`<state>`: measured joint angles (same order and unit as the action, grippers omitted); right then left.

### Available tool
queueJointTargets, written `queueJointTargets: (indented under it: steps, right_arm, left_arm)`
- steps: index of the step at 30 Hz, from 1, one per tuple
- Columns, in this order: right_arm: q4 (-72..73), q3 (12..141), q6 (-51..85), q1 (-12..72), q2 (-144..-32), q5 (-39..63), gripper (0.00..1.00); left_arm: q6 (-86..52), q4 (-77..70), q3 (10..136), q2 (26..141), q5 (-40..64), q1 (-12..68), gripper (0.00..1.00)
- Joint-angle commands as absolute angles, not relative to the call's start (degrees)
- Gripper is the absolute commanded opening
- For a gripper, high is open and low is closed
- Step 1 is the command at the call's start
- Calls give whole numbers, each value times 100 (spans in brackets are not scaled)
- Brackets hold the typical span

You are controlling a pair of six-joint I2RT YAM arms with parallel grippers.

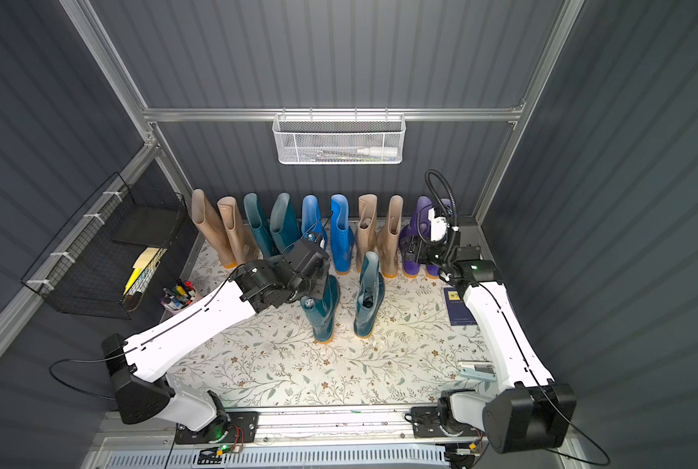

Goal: Match and arrange rain boots in pairs
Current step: Pick up the rain boot at the center of the board.

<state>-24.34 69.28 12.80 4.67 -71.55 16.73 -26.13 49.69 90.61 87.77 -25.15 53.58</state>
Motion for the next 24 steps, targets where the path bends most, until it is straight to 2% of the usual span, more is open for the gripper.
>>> queueJointTargets:
  steps: [1, 24]
  right_arm:
    - [-2555, 6805, 1265, 492, -6994, 1750, 88]
    - [-2791, 6618, 1279, 572, -6682, 1750, 88]
  left_arm:
    - [-2786, 4427, 9336, 8709, -2806, 5362, 0]
    - [-3022, 4116, 9083, 8780, -2650, 5367, 0]
